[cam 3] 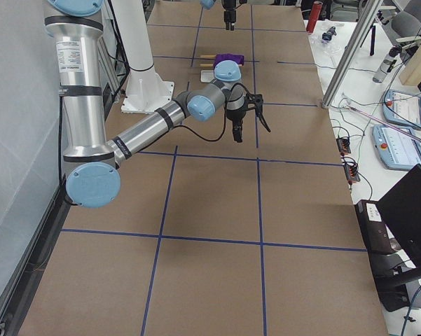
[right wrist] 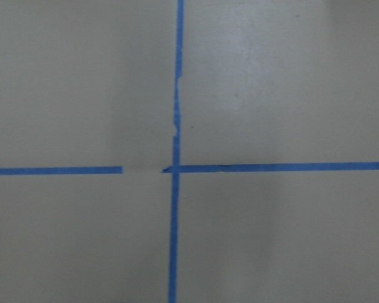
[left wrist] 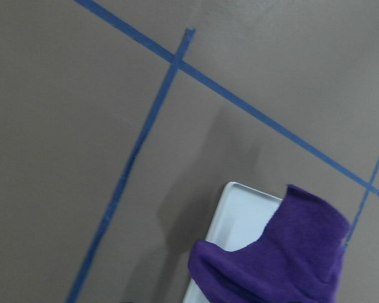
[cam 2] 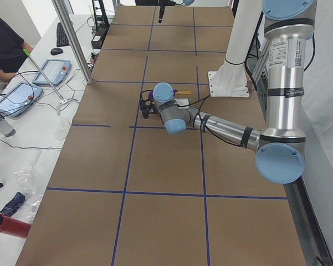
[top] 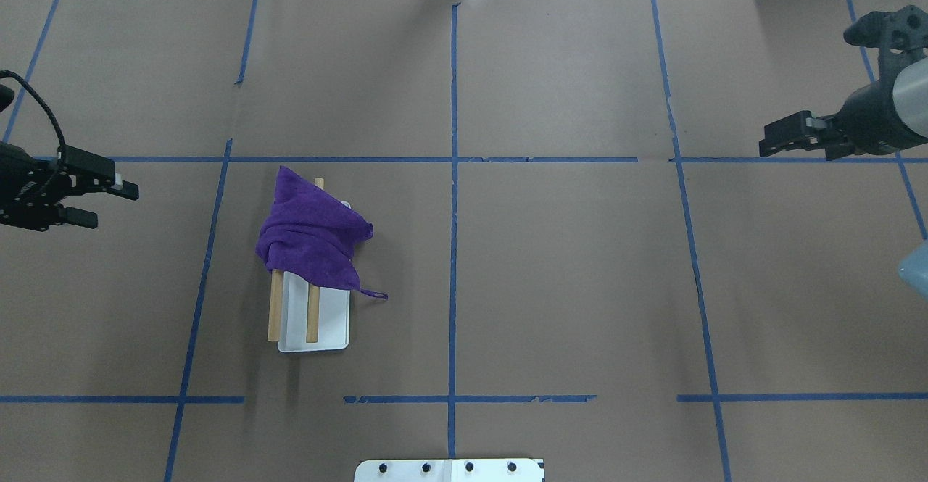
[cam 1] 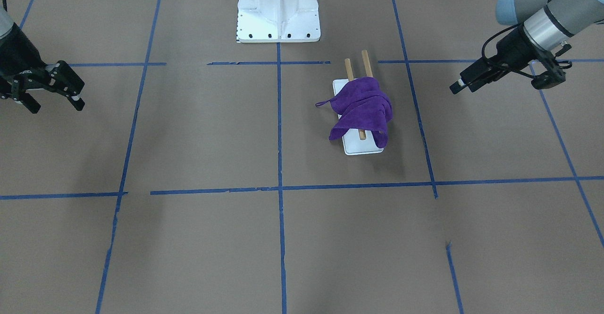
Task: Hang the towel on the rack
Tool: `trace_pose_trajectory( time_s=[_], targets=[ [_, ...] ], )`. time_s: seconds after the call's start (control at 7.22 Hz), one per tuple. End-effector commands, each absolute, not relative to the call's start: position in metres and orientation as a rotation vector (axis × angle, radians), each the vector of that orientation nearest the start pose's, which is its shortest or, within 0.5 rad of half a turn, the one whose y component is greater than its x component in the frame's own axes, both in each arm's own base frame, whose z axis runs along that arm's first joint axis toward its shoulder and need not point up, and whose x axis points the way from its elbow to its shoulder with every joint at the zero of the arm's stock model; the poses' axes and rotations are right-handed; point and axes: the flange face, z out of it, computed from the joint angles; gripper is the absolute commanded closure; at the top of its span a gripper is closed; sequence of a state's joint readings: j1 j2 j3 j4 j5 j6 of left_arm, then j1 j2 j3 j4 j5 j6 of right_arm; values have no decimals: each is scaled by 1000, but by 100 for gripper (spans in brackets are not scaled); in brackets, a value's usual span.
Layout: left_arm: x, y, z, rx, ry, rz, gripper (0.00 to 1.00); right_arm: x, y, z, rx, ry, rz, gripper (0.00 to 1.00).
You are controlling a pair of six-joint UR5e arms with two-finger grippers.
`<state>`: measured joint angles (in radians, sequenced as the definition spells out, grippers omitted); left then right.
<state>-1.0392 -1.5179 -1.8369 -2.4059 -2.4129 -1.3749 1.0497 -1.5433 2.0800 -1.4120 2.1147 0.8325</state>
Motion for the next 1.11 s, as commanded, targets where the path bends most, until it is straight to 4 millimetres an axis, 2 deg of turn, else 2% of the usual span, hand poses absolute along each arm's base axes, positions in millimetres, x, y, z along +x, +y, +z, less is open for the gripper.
trace_pose_trajectory(
  time_s=[0.0,0.28,0.42,0.55,0.69,0.83,0.97],
  targets=[
    [122,-445,518,183,1134,-103,11,-84,-461,475,131,-835,34,0],
    [38,-446,584,409,988,93,11,-4,-454,573,123,-833,-51,0],
    [5,-447,609,478,916,149,11,23,-453,623,118,-813,-103,0],
    [-20,-448,625,470,865,177,11,35,-449,671,89,-802,-162,0],
    [-46,-448,625,427,830,166,11,45,-443,701,68,-802,-182,0],
    [-51,-449,625,288,828,97,11,47,-440,703,44,-807,-173,0],
    [-52,-456,625,231,812,71,11,46,-458,681,28,-811,-181,0]
  ],
)
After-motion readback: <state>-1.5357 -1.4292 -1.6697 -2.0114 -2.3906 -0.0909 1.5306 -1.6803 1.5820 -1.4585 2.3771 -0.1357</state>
